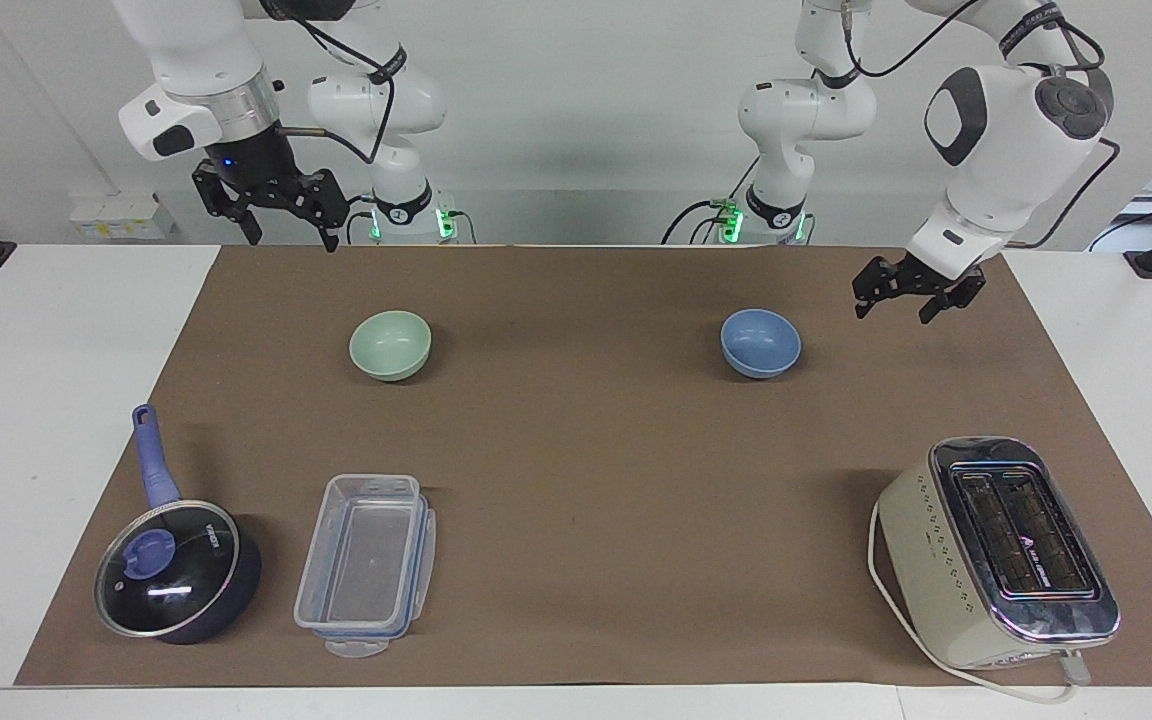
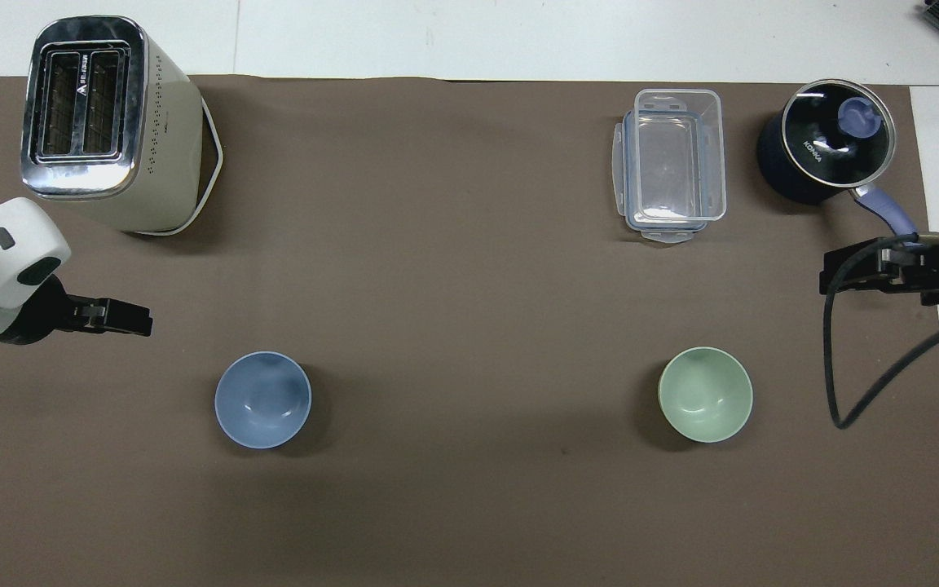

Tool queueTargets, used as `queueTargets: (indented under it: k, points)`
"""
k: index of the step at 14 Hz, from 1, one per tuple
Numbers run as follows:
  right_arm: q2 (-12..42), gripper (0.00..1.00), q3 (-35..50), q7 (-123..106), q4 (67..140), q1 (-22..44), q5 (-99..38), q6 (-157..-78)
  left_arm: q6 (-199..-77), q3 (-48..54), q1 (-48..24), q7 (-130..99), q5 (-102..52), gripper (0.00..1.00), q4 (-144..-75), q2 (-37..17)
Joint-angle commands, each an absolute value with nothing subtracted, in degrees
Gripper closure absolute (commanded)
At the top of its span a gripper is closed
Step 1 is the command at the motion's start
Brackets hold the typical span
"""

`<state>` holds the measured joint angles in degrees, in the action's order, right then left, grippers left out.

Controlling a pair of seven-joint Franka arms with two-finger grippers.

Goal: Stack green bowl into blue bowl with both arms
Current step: 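Reach the left gripper down to the rim of the blue bowl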

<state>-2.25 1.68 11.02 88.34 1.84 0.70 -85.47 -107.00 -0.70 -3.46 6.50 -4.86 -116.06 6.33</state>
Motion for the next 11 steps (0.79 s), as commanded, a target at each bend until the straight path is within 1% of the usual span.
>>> queueTargets:
  k: [1, 3, 6, 11]
  points:
    - [-2.3, 0.00, 1.6, 9.8, 87.8, 1.4, 0.5, -85.2, -111.6, -1.1, -4.2, 10.7, -7.4, 0.00, -122.4, 8.5]
    - [-2.3, 0.00, 1.6, 9.8, 87.8, 1.4, 0.5, -85.2, -112.6, -1.1, -4.3, 12.5, -8.6, 0.00, -124.3, 8.4]
    - [-2.3, 0.00, 1.6, 9.8, 87.8, 1.4, 0.4, -85.2, -117.8, -1.1, -6.2, 12.4, -9.3, 0.00, -129.4, 8.5]
    - [-2.3, 0.00, 1.6, 9.8, 87.8, 1.3, 0.5, -85.2, -132.4, -1.1, -9.6, 12.0, -9.5, 0.00, -141.2, 9.3]
